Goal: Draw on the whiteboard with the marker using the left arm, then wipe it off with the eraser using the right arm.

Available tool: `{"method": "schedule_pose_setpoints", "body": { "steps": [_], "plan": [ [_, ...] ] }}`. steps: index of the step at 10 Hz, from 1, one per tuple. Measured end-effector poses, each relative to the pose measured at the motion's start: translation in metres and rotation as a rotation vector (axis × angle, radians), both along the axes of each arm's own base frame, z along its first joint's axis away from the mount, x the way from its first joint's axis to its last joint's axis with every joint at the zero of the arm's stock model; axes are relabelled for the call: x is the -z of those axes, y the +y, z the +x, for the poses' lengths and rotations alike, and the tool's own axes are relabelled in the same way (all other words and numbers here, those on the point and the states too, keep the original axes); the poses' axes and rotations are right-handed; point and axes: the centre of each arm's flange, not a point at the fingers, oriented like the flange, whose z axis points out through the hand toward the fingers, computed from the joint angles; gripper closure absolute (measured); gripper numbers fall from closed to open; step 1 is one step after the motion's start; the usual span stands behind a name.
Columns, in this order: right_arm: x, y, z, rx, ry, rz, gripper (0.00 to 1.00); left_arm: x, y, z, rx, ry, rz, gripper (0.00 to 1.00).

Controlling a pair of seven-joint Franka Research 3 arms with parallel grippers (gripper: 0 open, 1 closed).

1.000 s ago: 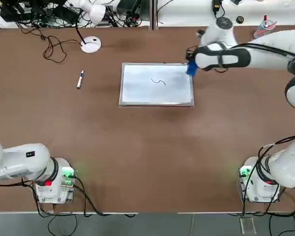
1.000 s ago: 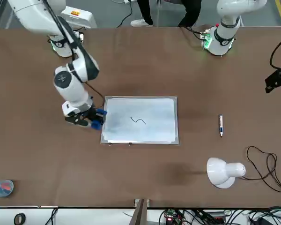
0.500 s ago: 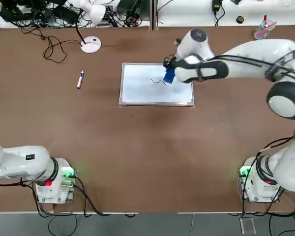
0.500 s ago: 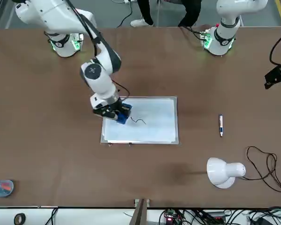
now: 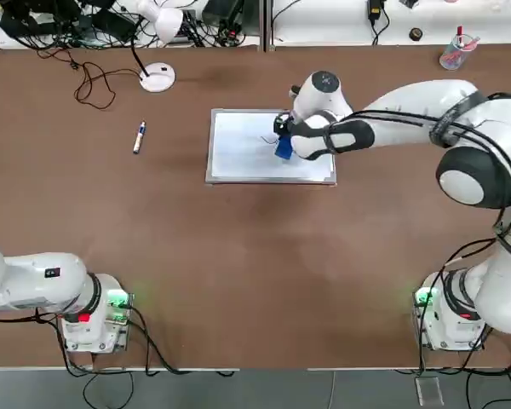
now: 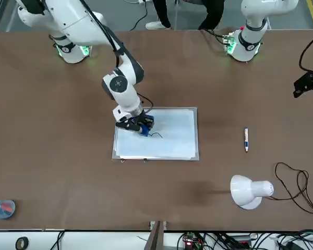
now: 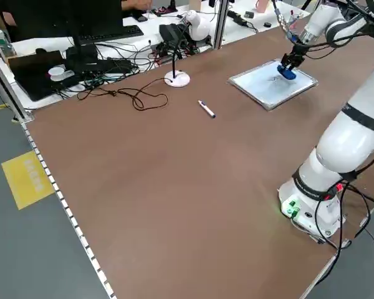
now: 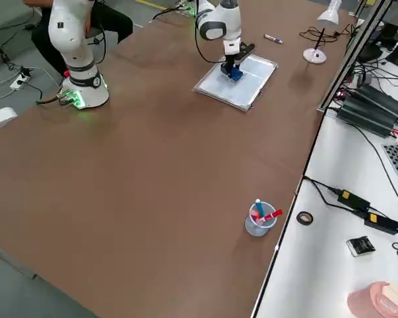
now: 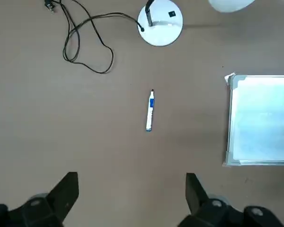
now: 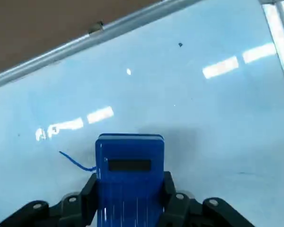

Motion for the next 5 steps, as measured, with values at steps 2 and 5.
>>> {"method": "schedule_pose_setpoints", "body": {
  "steps": [2, 5],
  "plan": [
    [0.004, 0.002, -0.003, -0.008, -0.004, -0.015, 0.44, 0.000, 0.000, 0.000, 0.000, 0.001, -0.004, 0.00],
    [0.016, 0.007, -0.010, -0.030, -0.017, -0.061, 0.44, 0.000, -0.002, 0.000, -0.001, 0.002, -0.022, 0.00]
  ]
}}
